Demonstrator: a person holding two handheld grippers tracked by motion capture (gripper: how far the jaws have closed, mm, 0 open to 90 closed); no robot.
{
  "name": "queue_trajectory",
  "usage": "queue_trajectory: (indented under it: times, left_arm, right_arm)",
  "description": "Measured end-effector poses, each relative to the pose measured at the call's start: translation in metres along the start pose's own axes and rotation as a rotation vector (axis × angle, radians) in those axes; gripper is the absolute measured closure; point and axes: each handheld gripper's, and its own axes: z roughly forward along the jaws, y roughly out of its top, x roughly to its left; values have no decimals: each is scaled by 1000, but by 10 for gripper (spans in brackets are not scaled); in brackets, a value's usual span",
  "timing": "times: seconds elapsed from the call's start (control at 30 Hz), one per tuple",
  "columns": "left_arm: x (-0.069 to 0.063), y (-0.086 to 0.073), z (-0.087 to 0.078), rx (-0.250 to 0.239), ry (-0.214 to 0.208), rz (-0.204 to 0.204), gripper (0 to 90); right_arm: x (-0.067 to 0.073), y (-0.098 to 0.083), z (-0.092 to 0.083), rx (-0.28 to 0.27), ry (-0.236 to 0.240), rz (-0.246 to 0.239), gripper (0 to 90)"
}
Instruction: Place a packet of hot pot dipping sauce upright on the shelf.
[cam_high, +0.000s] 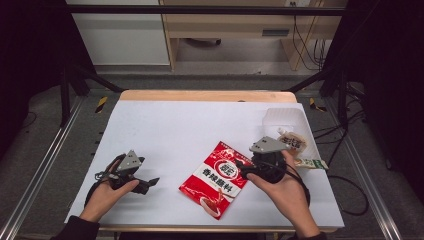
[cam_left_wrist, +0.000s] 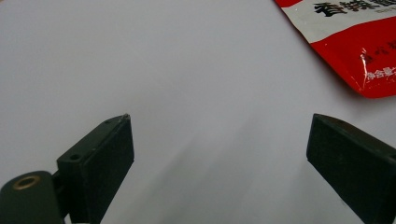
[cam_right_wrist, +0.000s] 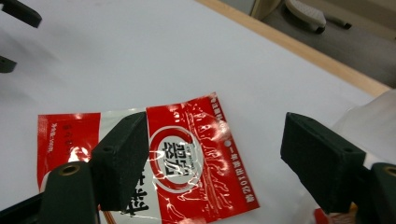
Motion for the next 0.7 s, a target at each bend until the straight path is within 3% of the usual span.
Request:
queue_trajectory:
  times: [0.23, 0.37, 0.5, 0.6, 0.7]
  left_arm:
    - [-8, 3, 5, 7, -3, 25, 73]
    - [-12, 5, 7, 7, -7, 33, 73]
    - [-16, 7, 9, 6, -10, 45, 74]
    - [-18, 7, 11, 11, -13, 52, 73]
    - [-19, 7, 10, 12, -14, 55, 73]
  right_arm:
    - [1, -29, 39, 57, -50, 56, 251]
    - [-5, -43, 59, 88, -51, 104, 252]
    - [-5, -48, 69, 109, -67, 86, 233]
    - [0, -48, 75, 127, -59, 121, 228]
    - [7, -49, 81, 131, -56, 101, 222]
